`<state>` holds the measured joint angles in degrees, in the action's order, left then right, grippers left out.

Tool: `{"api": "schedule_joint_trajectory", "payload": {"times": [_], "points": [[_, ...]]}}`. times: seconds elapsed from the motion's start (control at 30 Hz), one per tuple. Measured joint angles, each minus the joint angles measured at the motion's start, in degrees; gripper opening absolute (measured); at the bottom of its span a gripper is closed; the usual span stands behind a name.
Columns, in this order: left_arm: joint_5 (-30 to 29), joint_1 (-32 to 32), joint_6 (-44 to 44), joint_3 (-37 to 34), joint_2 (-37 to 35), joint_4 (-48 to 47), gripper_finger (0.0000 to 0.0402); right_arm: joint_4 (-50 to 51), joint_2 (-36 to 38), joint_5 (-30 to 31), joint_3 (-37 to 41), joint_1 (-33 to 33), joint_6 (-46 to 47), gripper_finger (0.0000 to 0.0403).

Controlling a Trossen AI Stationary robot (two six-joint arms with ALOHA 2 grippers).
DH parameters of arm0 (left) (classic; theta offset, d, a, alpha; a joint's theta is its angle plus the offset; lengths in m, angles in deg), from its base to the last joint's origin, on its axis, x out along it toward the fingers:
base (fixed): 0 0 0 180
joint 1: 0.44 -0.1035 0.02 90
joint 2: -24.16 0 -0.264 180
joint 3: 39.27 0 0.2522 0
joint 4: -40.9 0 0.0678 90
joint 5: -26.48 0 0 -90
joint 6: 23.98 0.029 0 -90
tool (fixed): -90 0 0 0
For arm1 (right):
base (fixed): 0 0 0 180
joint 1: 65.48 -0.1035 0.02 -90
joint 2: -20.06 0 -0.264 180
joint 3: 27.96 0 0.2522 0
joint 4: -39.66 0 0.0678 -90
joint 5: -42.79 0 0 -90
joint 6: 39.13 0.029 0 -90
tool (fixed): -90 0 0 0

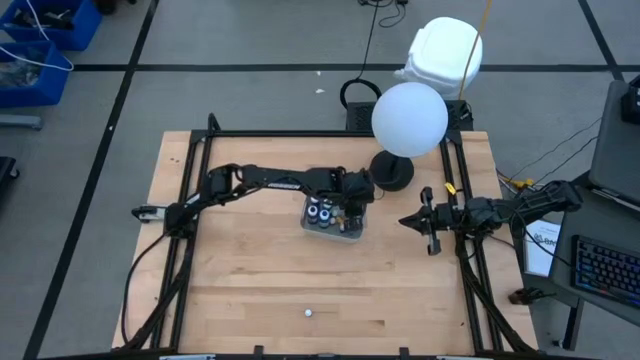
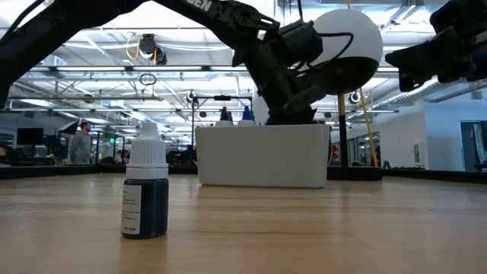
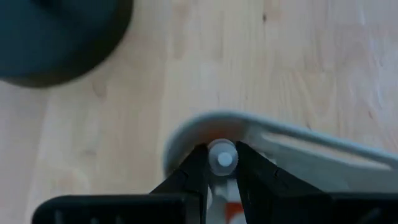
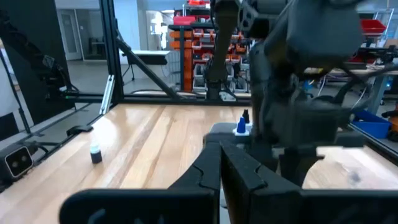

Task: Pick & Place food coloring
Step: Put the small orange food coloring bottle into the gray bin, then put the small purple food coloring bottle into the gray bin

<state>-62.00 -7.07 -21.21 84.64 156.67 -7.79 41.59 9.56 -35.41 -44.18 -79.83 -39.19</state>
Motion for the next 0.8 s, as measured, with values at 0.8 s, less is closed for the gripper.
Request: {"api": "schedule_joint_trajectory", "payload": {"times": [0.8], "points": [[1.72,2.26,4.69,-0.11,-13.85,-4.91,0.0213,0.09,-0.56,0.02,0.0,0.0,0.85,0.0]]}}
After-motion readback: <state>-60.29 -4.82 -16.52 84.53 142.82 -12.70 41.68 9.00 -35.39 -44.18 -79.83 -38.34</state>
